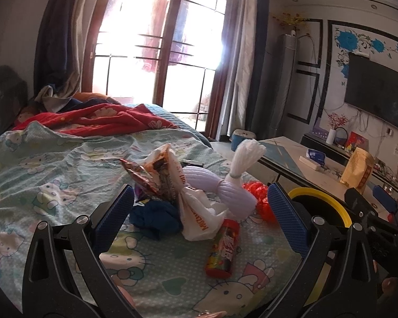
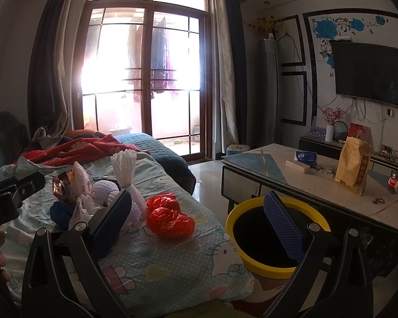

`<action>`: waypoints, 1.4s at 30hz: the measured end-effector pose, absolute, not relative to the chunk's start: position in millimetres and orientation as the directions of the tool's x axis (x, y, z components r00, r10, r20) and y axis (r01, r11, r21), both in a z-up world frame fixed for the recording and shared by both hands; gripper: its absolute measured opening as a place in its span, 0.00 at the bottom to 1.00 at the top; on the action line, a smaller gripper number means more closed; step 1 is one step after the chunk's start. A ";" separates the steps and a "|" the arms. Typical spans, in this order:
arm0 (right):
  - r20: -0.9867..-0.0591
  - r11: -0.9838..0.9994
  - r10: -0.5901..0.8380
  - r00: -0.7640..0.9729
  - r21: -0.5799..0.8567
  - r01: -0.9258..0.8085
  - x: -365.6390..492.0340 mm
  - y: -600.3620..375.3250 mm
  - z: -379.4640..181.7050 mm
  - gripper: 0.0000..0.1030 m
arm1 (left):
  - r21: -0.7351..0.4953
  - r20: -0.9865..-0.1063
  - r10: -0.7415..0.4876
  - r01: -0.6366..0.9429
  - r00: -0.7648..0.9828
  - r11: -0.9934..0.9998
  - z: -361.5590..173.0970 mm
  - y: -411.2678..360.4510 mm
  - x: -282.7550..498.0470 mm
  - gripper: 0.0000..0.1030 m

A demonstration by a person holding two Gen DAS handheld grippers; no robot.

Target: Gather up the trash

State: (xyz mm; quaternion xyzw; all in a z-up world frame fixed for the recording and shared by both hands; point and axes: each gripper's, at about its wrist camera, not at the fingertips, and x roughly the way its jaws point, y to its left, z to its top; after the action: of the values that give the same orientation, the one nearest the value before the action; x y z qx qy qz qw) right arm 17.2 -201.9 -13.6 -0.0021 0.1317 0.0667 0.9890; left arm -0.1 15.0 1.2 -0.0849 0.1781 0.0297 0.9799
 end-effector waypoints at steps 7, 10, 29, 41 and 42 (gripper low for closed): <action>-0.296 0.979 0.202 0.934 0.031 -0.202 25.6 -188.4 -8.2 0.94 | -0.174 -0.366 0.070 -0.142 0.928 0.975 -0.2 34.2 1.9 0.90; -0.310 0.970 0.239 0.920 0.029 -0.242 29.1 -179.7 -5.0 0.94 | -0.185 -0.371 0.088 -0.167 0.924 0.968 -0.5 43.8 2.3 0.90; -0.374 0.904 0.397 0.838 0.005 -0.427 66.8 -119.7 -0.4 0.94 | -0.298 -0.454 0.124 -0.281 0.882 0.912 -9.5 119.9 14.5 0.90; -0.424 0.911 0.390 0.817 0.048 -0.410 118.4 -109.6 -2.7 0.94 | -0.323 -0.503 0.062 -0.254 0.862 0.912 -14.8 131.0 57.2 0.90; -0.427 0.912 0.389 0.817 0.055 -0.406 122.4 -109.9 -3.5 0.94 | -0.320 -0.513 0.066 -0.262 0.856 0.911 -16.6 131.8 61.8 0.90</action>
State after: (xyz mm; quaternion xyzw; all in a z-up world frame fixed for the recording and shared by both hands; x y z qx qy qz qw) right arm 122.4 -109.9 -3.5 -0.0194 0.2197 0.2085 0.9528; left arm 61.8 131.8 -16.6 -0.1929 0.2542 0.0867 0.9438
